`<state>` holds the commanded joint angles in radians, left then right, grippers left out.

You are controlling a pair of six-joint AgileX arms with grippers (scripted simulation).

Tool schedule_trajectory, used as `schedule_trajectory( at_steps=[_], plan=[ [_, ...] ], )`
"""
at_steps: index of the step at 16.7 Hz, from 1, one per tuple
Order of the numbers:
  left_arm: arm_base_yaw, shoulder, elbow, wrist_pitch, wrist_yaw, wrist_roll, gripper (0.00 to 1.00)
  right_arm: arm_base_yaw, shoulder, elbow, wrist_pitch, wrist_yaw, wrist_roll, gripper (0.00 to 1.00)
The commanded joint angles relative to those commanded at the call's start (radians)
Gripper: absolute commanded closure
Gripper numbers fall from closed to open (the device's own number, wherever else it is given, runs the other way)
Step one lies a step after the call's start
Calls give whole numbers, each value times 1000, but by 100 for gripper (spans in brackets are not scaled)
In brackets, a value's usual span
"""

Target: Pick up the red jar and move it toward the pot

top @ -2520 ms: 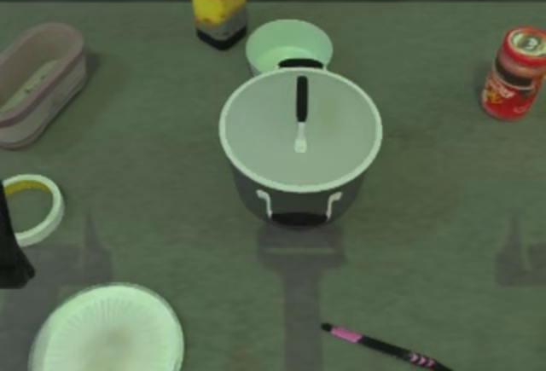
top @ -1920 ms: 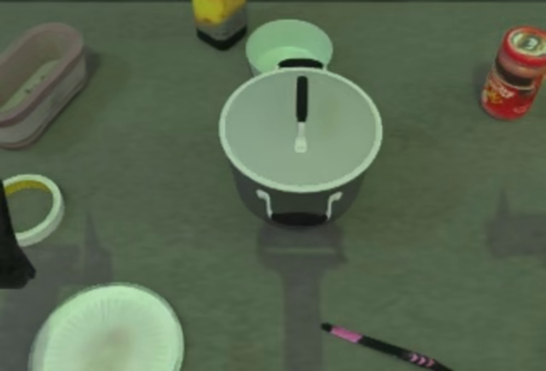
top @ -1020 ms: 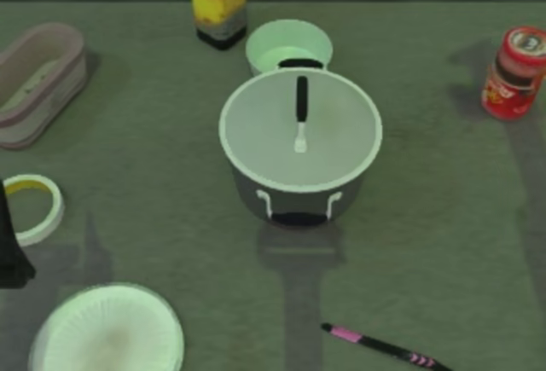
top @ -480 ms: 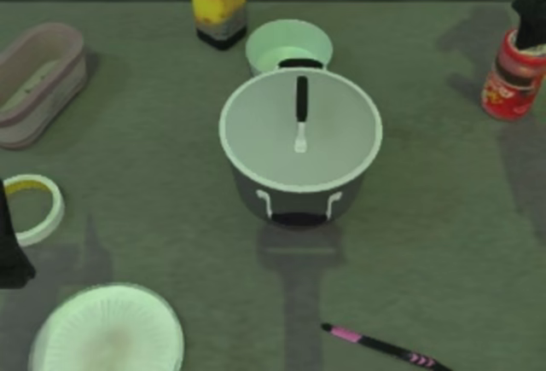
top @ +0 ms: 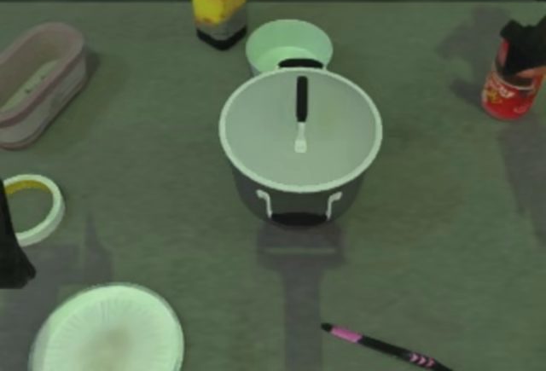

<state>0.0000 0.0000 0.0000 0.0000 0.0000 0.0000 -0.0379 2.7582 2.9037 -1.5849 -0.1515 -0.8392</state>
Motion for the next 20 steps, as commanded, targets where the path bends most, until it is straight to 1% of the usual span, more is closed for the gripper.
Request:
schedule_trajectory(
  at_steps=[6, 13, 18, 20],
  plan=[
    [0, 0, 0, 0, 0, 0, 0, 6, -2, -19, 16, 0, 3, 0],
    [0, 0, 0, 0, 0, 0, 0, 15, -45, -264, 214, 1, 14, 0],
    [0, 0, 0, 0, 0, 0, 0, 16, -50, -293, 241, 1, 15, 0],
    [0, 0, 0, 0, 0, 0, 0, 16, -50, -293, 241, 1, 15, 15]
  ],
)
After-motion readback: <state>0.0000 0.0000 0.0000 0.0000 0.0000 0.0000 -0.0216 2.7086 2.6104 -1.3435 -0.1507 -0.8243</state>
